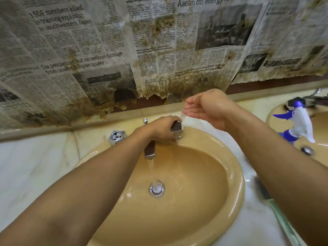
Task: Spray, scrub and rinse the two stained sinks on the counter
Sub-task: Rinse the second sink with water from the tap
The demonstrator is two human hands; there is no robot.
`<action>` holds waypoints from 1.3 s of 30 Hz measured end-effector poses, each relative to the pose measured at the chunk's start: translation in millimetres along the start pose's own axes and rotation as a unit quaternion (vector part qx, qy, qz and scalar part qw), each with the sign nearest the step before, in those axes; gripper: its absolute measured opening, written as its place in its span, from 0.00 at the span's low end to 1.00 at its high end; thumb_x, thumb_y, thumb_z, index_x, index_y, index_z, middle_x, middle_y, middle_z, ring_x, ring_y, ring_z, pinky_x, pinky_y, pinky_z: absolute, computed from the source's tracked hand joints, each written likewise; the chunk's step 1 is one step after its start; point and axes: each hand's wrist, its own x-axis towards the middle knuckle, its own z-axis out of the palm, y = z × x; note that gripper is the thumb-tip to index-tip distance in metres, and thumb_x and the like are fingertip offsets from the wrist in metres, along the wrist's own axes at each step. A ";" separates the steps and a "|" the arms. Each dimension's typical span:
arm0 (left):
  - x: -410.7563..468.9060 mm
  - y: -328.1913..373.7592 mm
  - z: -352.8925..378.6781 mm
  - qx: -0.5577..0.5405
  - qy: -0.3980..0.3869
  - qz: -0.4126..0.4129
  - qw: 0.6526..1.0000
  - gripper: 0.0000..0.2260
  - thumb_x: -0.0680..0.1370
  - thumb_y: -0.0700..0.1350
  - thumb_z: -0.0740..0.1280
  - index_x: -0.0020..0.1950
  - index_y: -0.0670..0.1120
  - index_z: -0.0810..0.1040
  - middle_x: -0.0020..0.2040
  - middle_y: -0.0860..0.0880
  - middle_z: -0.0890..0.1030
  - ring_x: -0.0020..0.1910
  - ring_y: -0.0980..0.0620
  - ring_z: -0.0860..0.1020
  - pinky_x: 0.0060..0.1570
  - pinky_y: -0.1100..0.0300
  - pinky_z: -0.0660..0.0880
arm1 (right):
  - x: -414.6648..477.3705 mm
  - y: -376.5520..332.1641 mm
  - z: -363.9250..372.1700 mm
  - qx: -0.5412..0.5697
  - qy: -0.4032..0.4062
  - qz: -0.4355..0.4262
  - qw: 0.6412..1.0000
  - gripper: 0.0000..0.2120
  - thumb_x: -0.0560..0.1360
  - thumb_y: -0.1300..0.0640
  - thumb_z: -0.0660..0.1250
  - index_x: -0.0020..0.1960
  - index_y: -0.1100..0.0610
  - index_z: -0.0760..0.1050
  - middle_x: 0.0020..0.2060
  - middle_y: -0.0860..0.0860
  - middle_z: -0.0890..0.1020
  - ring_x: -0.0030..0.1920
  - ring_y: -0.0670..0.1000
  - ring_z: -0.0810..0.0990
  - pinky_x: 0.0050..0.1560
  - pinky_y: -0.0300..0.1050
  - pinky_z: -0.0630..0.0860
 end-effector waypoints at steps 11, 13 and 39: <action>1.3 -24.6 4.5 -0.004 0.054 -0.032 0.998 0.24 0.75 0.40 0.75 0.70 0.44 0.76 0.55 0.47 0.84 0.52 0.48 0.81 0.49 0.59 0.74 | -20.8 133.8 57.3 0.231 -0.025 0.247 0.941 0.17 0.84 0.55 0.59 0.54 0.69 0.78 0.44 0.64 0.85 0.44 0.62 0.85 0.47 0.53 0.84; -3.1 -27.2 1.7 -0.022 0.041 -0.052 0.998 0.18 0.78 0.41 0.67 0.68 0.43 0.77 0.57 0.46 0.83 0.55 0.48 0.79 0.56 0.57 0.75 | -19.6 147.4 88.5 0.334 -0.077 0.326 0.881 0.20 0.85 0.52 0.58 0.52 0.69 0.76 0.41 0.65 0.85 0.41 0.62 0.86 0.42 0.54 0.84; -50.1 -36.8 4.7 -0.073 0.113 -0.036 0.990 0.22 0.78 0.31 0.58 0.65 0.44 0.83 0.64 0.46 0.83 0.65 0.47 0.78 0.66 0.59 0.73 | -9.2 96.8 44.6 0.039 0.045 0.112 0.992 0.13 0.83 0.62 0.60 0.54 0.71 0.79 0.43 0.64 0.84 0.38 0.59 0.84 0.41 0.50 0.84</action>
